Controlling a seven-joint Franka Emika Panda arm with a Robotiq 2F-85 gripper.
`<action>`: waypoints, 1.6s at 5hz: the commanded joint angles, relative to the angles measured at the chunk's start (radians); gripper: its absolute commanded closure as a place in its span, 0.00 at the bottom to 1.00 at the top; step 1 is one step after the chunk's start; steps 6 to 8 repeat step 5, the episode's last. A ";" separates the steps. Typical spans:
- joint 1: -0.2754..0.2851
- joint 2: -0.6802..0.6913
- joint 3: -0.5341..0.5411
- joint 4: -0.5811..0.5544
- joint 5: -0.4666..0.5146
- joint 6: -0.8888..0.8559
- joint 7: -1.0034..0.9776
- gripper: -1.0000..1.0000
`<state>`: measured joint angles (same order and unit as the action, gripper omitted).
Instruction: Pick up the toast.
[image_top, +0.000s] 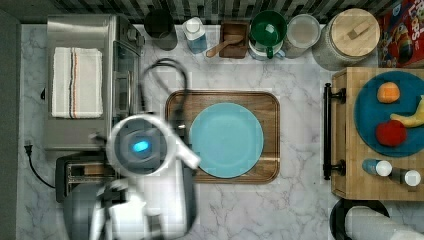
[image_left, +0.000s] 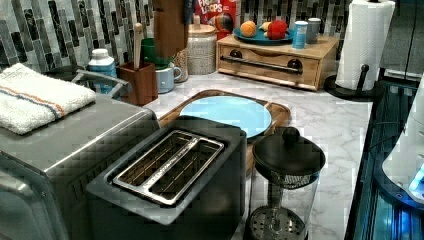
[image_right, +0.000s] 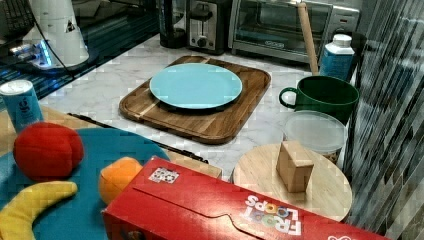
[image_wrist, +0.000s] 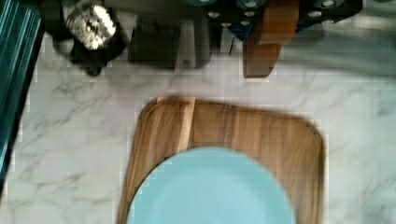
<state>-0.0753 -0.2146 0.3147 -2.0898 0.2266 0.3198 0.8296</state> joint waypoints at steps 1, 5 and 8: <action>-0.032 0.002 -0.053 -0.044 -0.077 -0.019 -0.066 1.00; -0.028 0.005 -0.047 -0.033 -0.123 -0.047 -0.095 1.00; -0.028 0.005 -0.047 -0.033 -0.123 -0.047 -0.095 1.00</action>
